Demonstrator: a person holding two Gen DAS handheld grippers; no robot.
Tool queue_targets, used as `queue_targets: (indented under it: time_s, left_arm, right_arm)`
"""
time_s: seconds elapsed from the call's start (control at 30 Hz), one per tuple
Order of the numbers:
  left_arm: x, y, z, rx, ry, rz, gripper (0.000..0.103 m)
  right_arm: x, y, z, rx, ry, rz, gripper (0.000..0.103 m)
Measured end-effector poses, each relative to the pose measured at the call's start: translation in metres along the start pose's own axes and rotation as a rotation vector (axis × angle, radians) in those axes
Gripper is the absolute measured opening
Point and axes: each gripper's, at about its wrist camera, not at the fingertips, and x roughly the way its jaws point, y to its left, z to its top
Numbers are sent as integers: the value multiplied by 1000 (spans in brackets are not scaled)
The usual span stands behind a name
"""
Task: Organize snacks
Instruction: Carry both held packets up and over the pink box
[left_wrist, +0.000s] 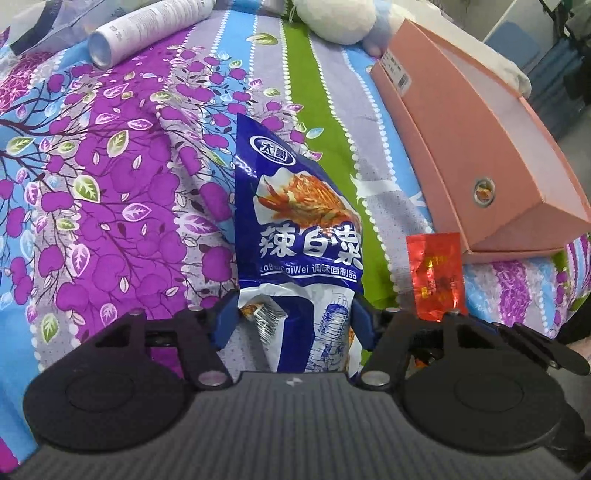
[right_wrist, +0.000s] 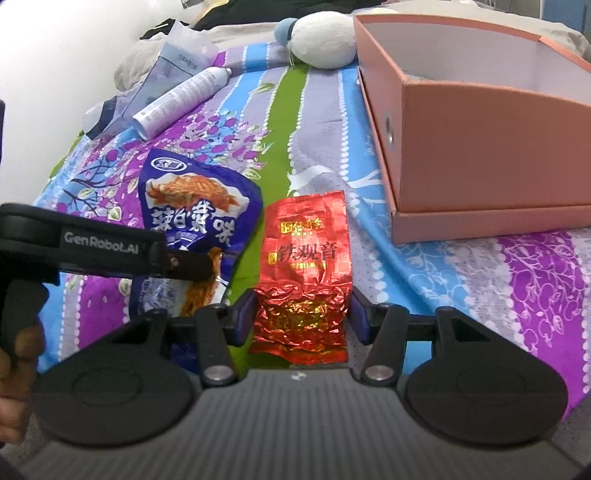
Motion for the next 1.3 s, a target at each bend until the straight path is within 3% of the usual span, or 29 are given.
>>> queue_targets:
  time_s: [0.77,1.3]
  left_arm:
    - [-137,-59,27,29,-246,-134,67]
    - [-162,-122,47,115,-299,-227,67]
  right_arm:
    - [-121,4,45,-3,-252,-41,55]
    - [-168,-34,58,59,-352,-128,55]
